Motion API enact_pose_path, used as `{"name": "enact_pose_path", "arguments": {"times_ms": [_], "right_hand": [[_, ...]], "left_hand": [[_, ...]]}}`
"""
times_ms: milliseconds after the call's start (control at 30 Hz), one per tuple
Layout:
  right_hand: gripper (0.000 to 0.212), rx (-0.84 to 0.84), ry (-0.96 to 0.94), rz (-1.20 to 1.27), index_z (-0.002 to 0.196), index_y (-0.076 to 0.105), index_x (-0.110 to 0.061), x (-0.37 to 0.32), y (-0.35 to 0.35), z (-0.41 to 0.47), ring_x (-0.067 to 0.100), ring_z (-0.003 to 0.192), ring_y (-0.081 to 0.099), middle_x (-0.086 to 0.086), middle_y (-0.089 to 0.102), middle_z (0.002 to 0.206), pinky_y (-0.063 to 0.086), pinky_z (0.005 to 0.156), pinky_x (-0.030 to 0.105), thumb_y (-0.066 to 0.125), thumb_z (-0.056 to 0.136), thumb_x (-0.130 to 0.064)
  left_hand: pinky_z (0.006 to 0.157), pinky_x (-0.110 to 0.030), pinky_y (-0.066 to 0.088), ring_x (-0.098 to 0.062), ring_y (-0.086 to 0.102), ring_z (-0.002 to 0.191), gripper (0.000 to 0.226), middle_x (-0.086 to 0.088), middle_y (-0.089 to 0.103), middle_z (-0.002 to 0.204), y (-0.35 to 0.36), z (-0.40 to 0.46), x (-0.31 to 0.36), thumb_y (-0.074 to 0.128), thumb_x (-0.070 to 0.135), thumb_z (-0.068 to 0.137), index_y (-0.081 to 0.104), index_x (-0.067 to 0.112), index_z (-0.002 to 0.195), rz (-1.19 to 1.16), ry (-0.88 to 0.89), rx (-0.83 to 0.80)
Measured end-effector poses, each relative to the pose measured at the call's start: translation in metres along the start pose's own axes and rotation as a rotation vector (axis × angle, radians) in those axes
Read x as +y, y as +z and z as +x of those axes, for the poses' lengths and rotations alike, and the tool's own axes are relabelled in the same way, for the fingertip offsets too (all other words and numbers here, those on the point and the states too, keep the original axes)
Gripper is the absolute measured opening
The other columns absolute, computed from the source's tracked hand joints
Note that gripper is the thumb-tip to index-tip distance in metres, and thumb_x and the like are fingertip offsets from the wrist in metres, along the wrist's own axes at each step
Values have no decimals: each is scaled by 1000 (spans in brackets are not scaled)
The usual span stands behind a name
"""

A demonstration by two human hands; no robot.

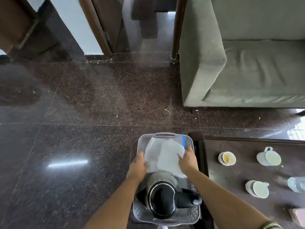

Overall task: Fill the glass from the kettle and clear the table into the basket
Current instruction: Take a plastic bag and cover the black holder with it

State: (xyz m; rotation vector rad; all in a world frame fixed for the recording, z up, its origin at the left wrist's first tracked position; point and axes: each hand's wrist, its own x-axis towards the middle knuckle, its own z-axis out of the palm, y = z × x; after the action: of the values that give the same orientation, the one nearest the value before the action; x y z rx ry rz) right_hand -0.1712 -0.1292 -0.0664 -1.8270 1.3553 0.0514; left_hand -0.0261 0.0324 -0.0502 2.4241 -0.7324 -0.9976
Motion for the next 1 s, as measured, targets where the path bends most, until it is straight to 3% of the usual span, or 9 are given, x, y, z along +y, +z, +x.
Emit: {"name": "enact_pose_path", "arguments": {"times_ms": [133, 267, 367, 467, 533, 600, 667, 867, 1000], "right_hand": [[33, 60, -37, 77, 117, 66, -11, 9, 13, 8, 11, 95, 50, -1, 48, 135, 38, 84, 19, 52, 89, 0], [32, -9, -3, -79, 113, 66, -1, 20, 17, 16, 24, 114, 52, 5, 37, 149, 41, 95, 24, 46, 88, 5], [31, 74, -45, -57, 109, 66, 1, 7, 8, 11, 26, 134, 42, 9, 29, 156, 33, 107, 24, 46, 87, 9], [28, 99, -55, 39, 117, 65, -7, -7, -15, 11, 29, 114, 57, 12, 55, 137, 46, 94, 30, 59, 90, -5], [33, -76, 103, 373, 120, 62, -9, -9, -30, 15, 30, 99, 64, 13, 67, 117, 53, 83, 37, 68, 88, -14], [43, -274, 242, 759, 125, 58, -8, -5, -31, 22, 34, 107, 63, 16, 66, 119, 54, 90, 50, 72, 85, -9], [47, -394, 331, 819, 127, 57, -5, -2, -18, 28, 37, 110, 62, 19, 65, 122, 51, 93, 56, 73, 83, -4], [48, -350, 466, 537, 128, 55, 0, 18, 29, 55, 37, 115, 59, 21, 62, 127, 47, 98, 56, 73, 83, -4], [54, -269, 376, 67, 130, 49, -1, 14, 21, 75, 34, 112, 58, 16, 60, 124, 47, 84, 33, 68, 89, -30]], "left_hand": [[68, -32, 41, -25, 60, 86, 19, -2, 61, 96, 12, 16, -6, 49, 14, 94, 41, 21, 110, -17, 10, 124], [91, -39, 48, -30, 47, 127, 60, -17, 25, 151, 26, 31, -2, 34, 1, 96, 17, 17, 151, 415, 8, 20], [78, -35, 52, -26, 52, 113, 53, -11, 43, 136, 20, 31, 7, 49, 4, 87, 38, 17, 137, 650, 285, 141], [65, -32, 49, -20, 52, 87, 36, -2, 56, 104, 13, 37, 6, 62, 15, 70, 55, 19, 105, 812, 715, 58], [84, -35, 51, -24, 52, 108, 35, -2, 59, 119, 10, 43, 1, 49, 21, 80, 63, 20, 112, 934, 785, -57], [117, -40, 25, -26, 26, 144, 51, -6, 35, 154, 13, 48, -5, 44, 30, 92, 43, 20, 142, 796, 569, -220], [122, -40, 0, -27, -3, 150, 72, -6, 7, 162, 19, 56, -9, 44, 42, 94, 12, 19, 154, 804, 392, -311], [116, -47, -16, -37, -17, 146, 72, -14, -23, 159, 36, 69, -10, 25, 44, 100, -15, 12, 151, 1122, 288, -210], [115, -44, -19, -35, -22, 145, 102, -19, -29, 154, 39, 68, -9, 20, 73, 89, -24, 1, 146, 1254, 185, -213]]}}
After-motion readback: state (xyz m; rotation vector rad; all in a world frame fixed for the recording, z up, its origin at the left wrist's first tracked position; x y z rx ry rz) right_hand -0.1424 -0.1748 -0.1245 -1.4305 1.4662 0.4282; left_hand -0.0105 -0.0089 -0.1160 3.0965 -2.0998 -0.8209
